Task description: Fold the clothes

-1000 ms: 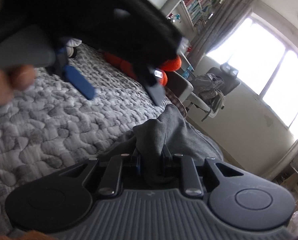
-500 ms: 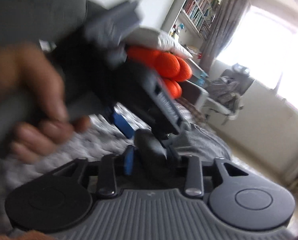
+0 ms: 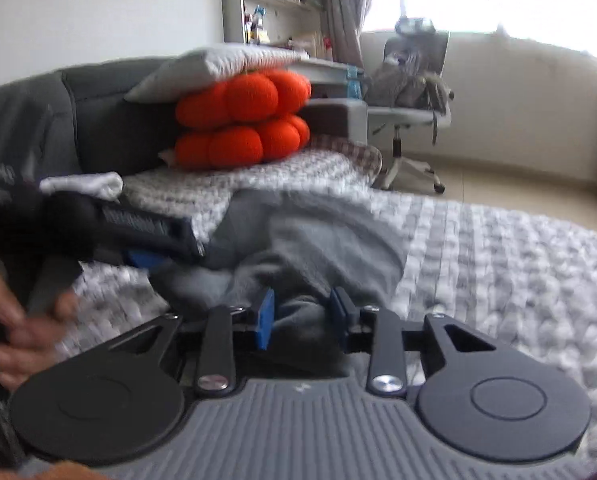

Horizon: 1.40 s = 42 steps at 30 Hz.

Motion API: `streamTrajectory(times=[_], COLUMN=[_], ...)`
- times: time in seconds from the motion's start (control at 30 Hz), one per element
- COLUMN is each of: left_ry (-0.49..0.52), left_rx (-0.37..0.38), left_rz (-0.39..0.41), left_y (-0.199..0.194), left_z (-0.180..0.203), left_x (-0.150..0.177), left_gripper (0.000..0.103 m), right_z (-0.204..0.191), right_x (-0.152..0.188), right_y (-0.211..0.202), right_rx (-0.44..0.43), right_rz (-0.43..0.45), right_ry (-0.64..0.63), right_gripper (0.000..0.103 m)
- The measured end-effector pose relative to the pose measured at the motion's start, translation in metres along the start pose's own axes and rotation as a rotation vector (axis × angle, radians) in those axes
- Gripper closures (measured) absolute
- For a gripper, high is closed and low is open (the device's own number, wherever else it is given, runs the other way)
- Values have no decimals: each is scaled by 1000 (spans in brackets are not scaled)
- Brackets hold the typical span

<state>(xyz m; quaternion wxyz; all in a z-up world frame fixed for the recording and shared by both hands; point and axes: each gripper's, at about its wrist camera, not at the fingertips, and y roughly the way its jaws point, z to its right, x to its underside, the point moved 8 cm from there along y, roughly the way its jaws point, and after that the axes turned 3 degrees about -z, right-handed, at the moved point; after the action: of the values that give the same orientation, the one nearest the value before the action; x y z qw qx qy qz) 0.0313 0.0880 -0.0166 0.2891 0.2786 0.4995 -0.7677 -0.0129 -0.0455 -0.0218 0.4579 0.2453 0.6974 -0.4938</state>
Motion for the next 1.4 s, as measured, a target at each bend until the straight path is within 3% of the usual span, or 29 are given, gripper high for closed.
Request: streamTrajectory(times=[0.13, 0.23, 0.33, 0.4, 0.53, 0.67, 1.07, 1.13, 1.3, 1.4], left_ry=[23, 100, 170, 199, 194, 182, 196, 196, 202, 187], left_rx=[-15, 11, 10, 3, 35, -39, -118, -124, -129, -108], left_rz=[47, 138, 164, 173, 149, 67, 113, 113, 124, 144], left_y=[-19, -43, -47, -43, -19, 17, 22, 22, 22, 21], left_z=[10, 35, 57, 65, 68, 53, 47, 47, 47, 45], left_x=[-7, -23, -27, -25, -19, -7, 5, 6, 8, 9], left_gripper=[43, 43, 44, 51, 59, 67, 69, 69, 69, 69], right_z=[8, 7, 9, 9, 10, 11, 16, 14, 16, 18], right_x=[1, 3, 8, 11, 17, 18, 9, 14, 25, 27], right_y=[-5, -6, -9, -11, -13, -15, -52, -46, -37, -38], right_rx=[-26, -22, -20, -22, -23, -31, -96, -95, -72, -80], right_rz=[-33, -28, -18, -11, 4, 9, 77, 42, 7, 6], right_ry=[41, 32, 26, 28, 42, 58, 194, 188, 184, 191], right_gripper=[69, 69, 69, 68, 68, 68, 70, 70, 84, 84])
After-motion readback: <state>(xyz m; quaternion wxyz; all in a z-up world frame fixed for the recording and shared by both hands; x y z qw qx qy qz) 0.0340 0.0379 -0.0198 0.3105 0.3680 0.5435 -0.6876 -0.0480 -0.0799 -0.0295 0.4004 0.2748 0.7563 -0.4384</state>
